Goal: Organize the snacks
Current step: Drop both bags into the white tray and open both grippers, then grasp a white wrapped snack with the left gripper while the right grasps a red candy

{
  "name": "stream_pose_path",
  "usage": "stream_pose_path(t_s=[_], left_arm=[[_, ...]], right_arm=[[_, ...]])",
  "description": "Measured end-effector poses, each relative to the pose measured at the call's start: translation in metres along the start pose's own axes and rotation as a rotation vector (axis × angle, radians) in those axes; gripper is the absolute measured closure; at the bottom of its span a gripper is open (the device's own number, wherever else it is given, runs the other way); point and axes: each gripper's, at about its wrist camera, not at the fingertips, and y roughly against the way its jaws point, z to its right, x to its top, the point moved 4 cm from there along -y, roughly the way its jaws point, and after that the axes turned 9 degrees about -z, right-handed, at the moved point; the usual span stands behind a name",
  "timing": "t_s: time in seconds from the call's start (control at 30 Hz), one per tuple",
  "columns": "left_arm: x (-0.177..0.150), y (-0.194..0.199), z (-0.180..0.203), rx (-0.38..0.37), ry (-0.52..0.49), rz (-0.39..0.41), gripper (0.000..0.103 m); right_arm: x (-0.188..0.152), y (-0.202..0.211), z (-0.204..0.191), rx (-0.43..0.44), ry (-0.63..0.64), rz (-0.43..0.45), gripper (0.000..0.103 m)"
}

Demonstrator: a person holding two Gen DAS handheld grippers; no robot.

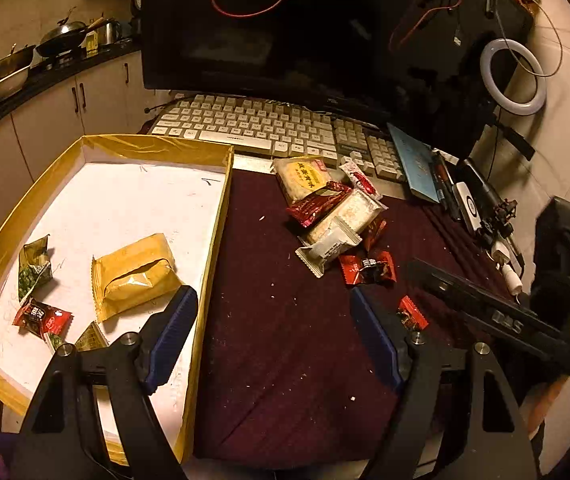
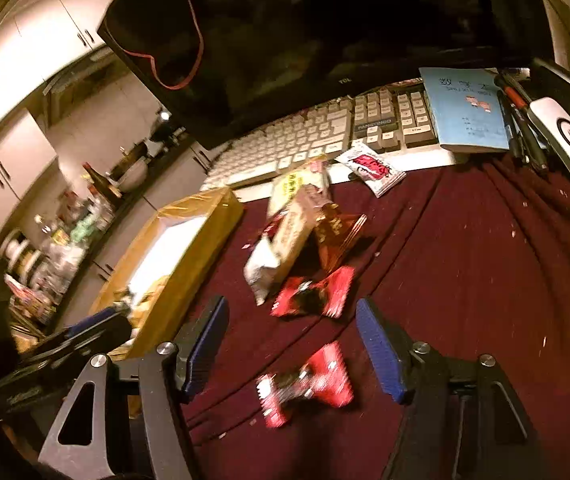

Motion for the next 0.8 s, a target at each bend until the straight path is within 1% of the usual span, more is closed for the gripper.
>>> stream_pose_path(t_s=[0.07, 0.13, 0.2, 0.27, 0.33, 0.37, 0.43, 0.57, 0.63, 0.67, 0.73, 0.8], left_arm=[[-0.001, -0.006, 0.001, -0.005, 0.004, -0.016, 0.025], [-0.001, -0.007, 0.001, 0.0, 0.001, -0.017, 0.025], [-0.001, -0.007, 0.001, 0.006, 0.001, -0.018, 0.025], [0.002, -0.01, 0.002, -0.004, 0.011, -0.029, 0.025], [0.003, -0.013, 0.004, -0.007, 0.007, -0.037, 0.025], [0.003, -0.013, 0.006, -0.006, 0.002, -0.039, 0.025], [0.004, -0.015, 0.008, -0.001, -0.008, -0.042, 0.025], [0.008, -0.016, 0.008, -0.009, 0.001, -0.038, 0.025], [0.009, -0.019, 0.006, -0.017, 0.018, -0.045, 0.025], [0.009, -0.02, 0.006, -0.027, 0.025, -0.046, 0.025], [0.012, -0.025, 0.007, -0.034, 0.027, -0.063, 0.025], [0.017, -0.03, 0.009, -0.049, 0.031, -0.063, 0.025]], right_arm=[[0.006, -0.01, 0.002, -0.002, -0.01, -0.024, 0.046], [0.009, -0.016, 0.003, -0.015, -0.009, -0.031, 0.049], [0.013, -0.022, 0.002, -0.032, -0.003, -0.04, 0.049], [0.015, -0.031, 0.003, -0.08, 0.005, -0.051, 0.05], [0.013, -0.038, 0.002, -0.085, 0.014, -0.077, 0.053], [0.011, -0.044, 0.001, -0.1, 0.024, -0.097, 0.056], [0.009, -0.047, -0.005, -0.151, 0.067, -0.093, 0.063], [0.004, -0.046, -0.013, -0.147, 0.118, -0.093, 0.078], [0.002, -0.04, -0.013, -0.143, 0.117, -0.087, 0.081], [0.001, -0.035, -0.013, -0.131, 0.118, -0.086, 0.084], [-0.001, -0.019, -0.006, -0.094, 0.1, -0.069, 0.086], [0.003, 0.0, 0.01, -0.081, 0.052, -0.012, 0.086]])
